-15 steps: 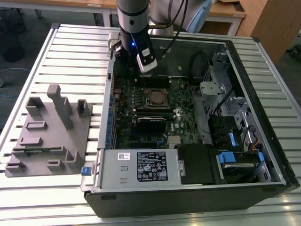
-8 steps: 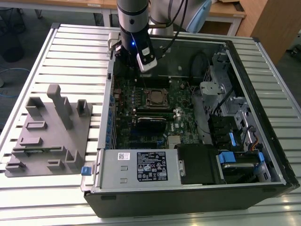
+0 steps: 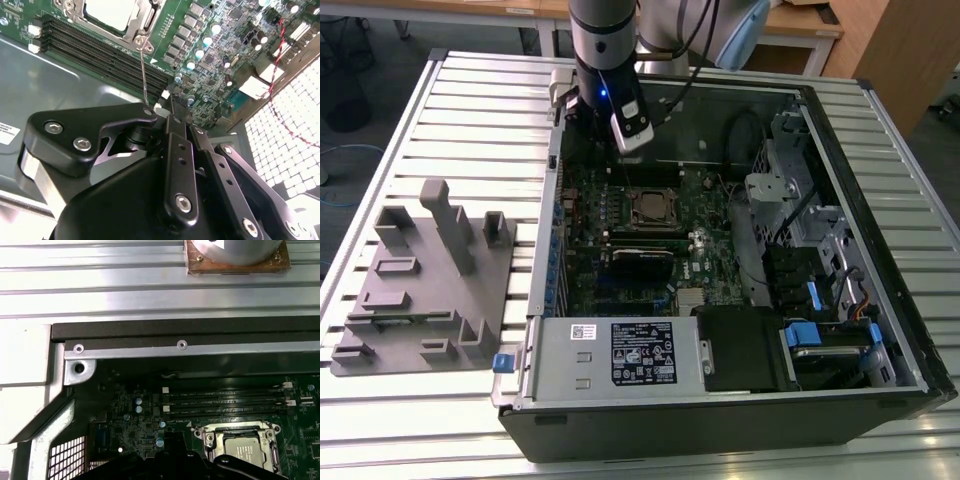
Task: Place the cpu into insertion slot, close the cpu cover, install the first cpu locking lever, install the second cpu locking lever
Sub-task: 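Install the first cpu locking lever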
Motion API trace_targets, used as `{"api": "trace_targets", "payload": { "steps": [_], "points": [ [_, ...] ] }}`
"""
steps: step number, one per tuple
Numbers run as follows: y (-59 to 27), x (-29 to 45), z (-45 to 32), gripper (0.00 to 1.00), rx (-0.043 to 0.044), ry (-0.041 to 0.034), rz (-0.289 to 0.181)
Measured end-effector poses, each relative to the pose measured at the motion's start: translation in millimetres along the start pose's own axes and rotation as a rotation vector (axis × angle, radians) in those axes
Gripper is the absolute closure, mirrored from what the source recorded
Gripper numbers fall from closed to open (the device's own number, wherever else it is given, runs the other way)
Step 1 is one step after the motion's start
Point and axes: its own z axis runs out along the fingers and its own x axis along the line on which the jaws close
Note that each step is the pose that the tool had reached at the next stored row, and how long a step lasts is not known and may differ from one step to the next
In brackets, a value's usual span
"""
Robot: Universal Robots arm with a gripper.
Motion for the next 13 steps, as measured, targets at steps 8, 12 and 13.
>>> {"api": "trace_targets", "payload": {
  "steps": [8,12,13],
  "points": [
    [0.8,-0.2,2.2,0.9,-0.0001,0.0,0.0],
    [2.1,-0.6,2.9,0.9,0.0,0.0001,0.0],
    [2.3,-1.1,3.0,0.9,-0.0001,0.0,0.0]
  ]
}}
